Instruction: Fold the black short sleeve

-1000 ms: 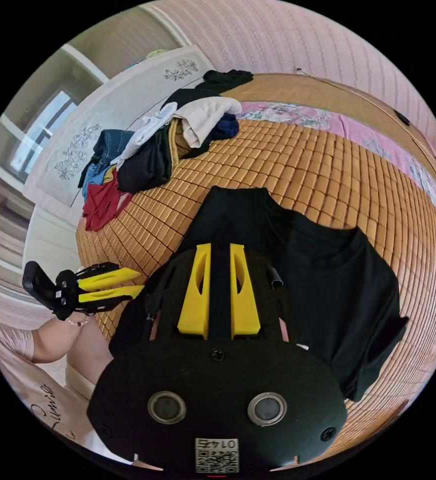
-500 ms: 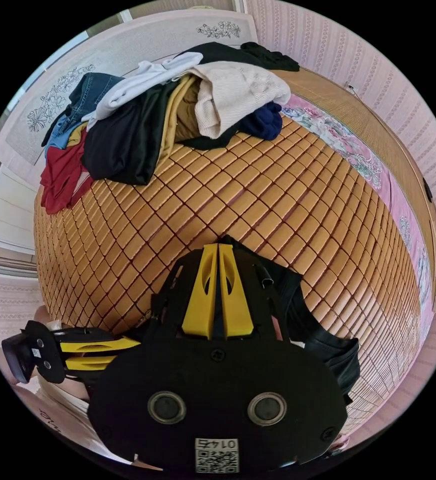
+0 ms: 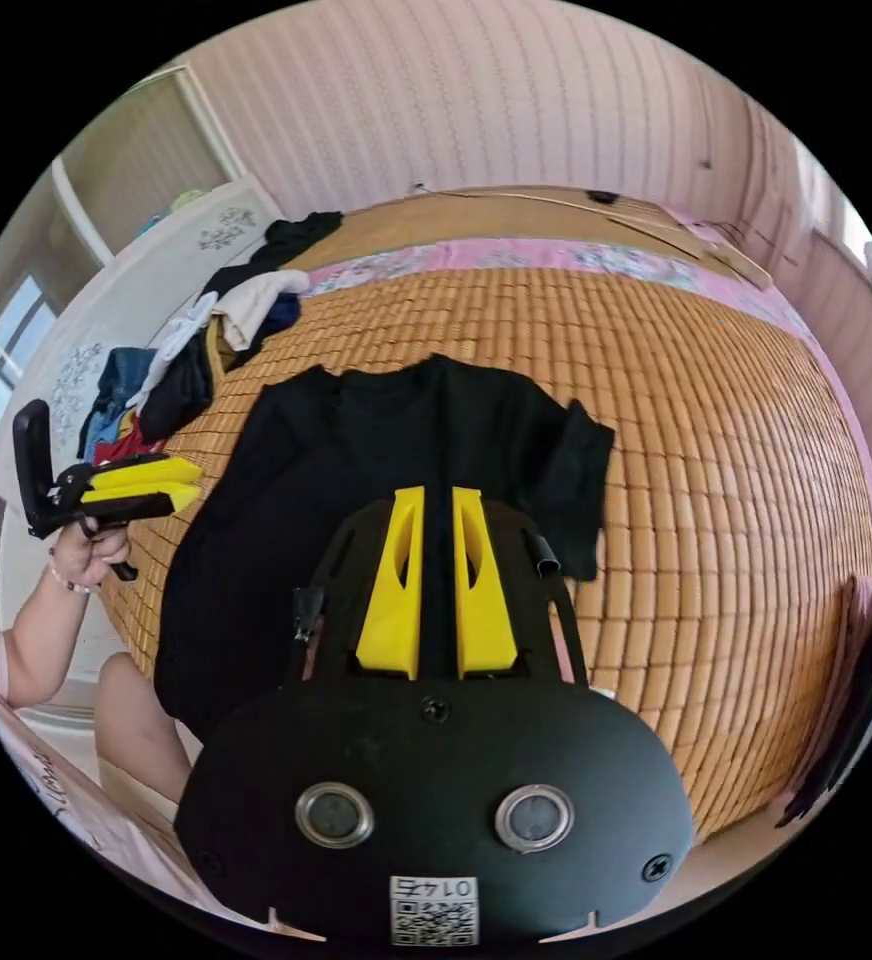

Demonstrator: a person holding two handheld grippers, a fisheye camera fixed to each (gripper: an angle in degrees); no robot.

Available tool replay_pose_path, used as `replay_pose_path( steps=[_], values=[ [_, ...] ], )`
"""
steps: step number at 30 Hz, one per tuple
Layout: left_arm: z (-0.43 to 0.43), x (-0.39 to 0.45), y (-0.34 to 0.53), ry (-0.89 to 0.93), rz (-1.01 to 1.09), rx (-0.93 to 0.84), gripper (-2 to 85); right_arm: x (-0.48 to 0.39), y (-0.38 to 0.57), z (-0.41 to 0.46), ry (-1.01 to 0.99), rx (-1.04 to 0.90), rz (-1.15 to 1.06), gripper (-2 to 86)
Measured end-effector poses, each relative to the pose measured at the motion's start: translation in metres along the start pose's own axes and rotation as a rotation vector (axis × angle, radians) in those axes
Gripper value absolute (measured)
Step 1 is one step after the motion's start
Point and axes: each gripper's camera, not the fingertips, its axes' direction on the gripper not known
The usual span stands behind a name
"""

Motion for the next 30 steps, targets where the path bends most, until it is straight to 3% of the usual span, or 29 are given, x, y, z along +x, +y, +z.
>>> replay_pose_path(
  steps=[11, 19, 25, 30],
  values=[
    [0.179, 0.070, -0.199, -0.065, 0.140, -0.129, 7.2, 0.108, 0.051, -0.003, -0.078, -0.008, 0.143, 7.0],
    [0.276, 0.075, -0.243, -0.161, 0.128, -0.339, 7.7, 0.144, 0.066, -0.011, -0.144, 0.003, 0.142, 4.1],
    [0.277, 0.061, -0.248, -0.135, 0.142, -0.353, 0.2, 0.158, 0.076, -0.021, -0.136, 0.013, 0.105, 1.9],
    [0.188, 0.026, -0.223, -0.054, 0.070, -0.115, -0.8, 0.157, 0.088, -0.047, -0.117, 0.134, 0.023, 1.4]
  ],
)
